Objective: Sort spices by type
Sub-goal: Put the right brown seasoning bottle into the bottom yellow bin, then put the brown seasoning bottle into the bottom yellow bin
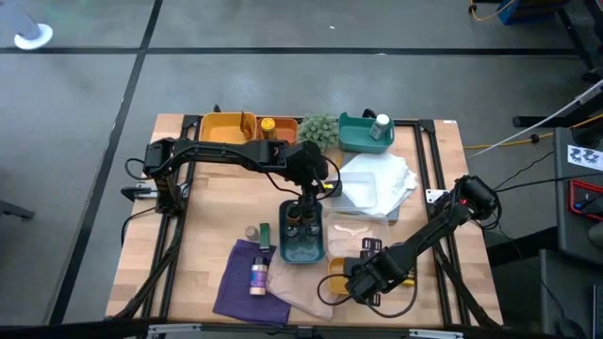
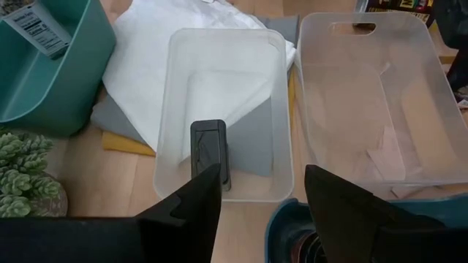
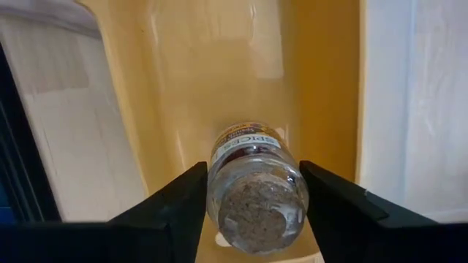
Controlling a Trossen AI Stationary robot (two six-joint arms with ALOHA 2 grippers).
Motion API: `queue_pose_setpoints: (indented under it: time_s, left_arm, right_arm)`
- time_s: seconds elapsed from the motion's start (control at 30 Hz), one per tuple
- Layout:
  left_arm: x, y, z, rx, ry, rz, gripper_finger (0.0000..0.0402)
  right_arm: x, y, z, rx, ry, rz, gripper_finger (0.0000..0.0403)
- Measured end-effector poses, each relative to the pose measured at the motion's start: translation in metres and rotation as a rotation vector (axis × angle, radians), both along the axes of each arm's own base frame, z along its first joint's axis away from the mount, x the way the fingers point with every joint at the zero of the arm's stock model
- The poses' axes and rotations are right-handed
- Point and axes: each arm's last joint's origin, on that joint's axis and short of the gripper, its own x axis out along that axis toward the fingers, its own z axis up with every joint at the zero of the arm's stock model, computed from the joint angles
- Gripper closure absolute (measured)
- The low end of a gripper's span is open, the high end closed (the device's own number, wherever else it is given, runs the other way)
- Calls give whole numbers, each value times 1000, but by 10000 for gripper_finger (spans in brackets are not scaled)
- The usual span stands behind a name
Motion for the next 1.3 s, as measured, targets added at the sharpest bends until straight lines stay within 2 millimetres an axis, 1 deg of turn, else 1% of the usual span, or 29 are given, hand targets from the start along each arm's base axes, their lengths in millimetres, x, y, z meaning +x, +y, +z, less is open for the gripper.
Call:
queue_pose_setpoints:
  time_s: [0.23,0.33,0.43,0.53,0.6,0.73,0.8,0.9,1.0,1.13,1.3]
  left_arm:
    - [0,0,0,0,0,0,221]
    - [0,0,0,0,0,0,221]
    - [-2,0,3,0,0,0,221]
    - [-11,-1,14,0,3,-1,221]
    - [-21,-2,23,-2,21,-1,221]
    - [-48,-9,40,-27,96,11,221]
    - [-64,-15,45,-53,166,22,222]
    - [-86,-30,48,-86,304,27,222]
    - [-100,-47,47,-120,425,49,222]
    - [-111,-68,44,-148,528,79,222]
    - [-117,-89,31,-133,581,55,222]
  right_arm:
    - [0,0,0,1,-1,0,139]
    - [0,0,0,0,0,0,125]
    - [0,0,0,4,4,1,119]
    - [-1,0,0,25,29,3,120]
    - [-1,-1,1,25,34,-1,120]
    - [-1,-5,4,24,35,-10,121]
    - [-1,-6,7,23,22,-11,121]
    - [-2,-8,11,8,-1,-13,121]
    - [-3,-9,16,-6,-29,-14,121]
    - [-3,-10,17,-15,-42,-16,121]
    - [-3,-10,17,-15,-41,-16,121]
